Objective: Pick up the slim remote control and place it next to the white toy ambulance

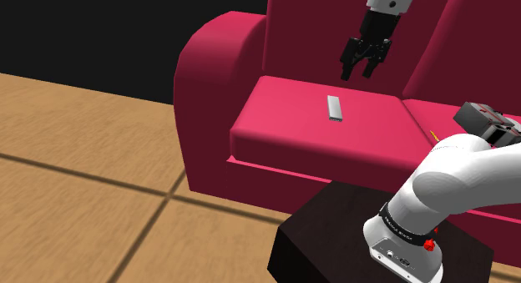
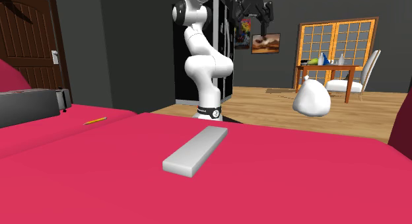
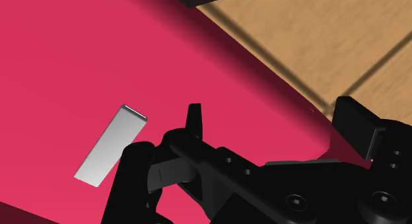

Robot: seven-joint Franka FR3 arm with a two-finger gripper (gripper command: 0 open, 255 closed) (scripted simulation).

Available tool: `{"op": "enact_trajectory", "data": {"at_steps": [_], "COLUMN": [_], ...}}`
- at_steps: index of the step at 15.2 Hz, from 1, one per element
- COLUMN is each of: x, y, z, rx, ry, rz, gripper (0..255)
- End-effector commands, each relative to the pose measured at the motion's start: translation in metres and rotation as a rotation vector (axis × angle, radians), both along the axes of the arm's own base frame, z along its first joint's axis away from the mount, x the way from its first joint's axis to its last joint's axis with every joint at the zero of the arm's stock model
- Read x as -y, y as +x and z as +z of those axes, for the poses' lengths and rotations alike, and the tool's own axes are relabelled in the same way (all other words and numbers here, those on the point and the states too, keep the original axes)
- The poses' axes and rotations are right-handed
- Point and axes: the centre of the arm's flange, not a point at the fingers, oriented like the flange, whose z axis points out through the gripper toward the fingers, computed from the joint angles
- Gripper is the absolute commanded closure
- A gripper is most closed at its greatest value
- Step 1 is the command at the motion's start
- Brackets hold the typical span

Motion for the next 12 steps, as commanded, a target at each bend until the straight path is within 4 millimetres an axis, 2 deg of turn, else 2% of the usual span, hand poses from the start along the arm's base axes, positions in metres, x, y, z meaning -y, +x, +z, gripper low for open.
{"op": "enact_trajectory", "data": {"at_steps": [1, 12], "x": [0.0, 0.086], "y": [0.0, 0.078], "z": [0.0, -0.083], "rx": [0.0, -0.013], "ry": [0.0, -0.026], "rz": [0.0, -0.197], "gripper": [0, 0]}}
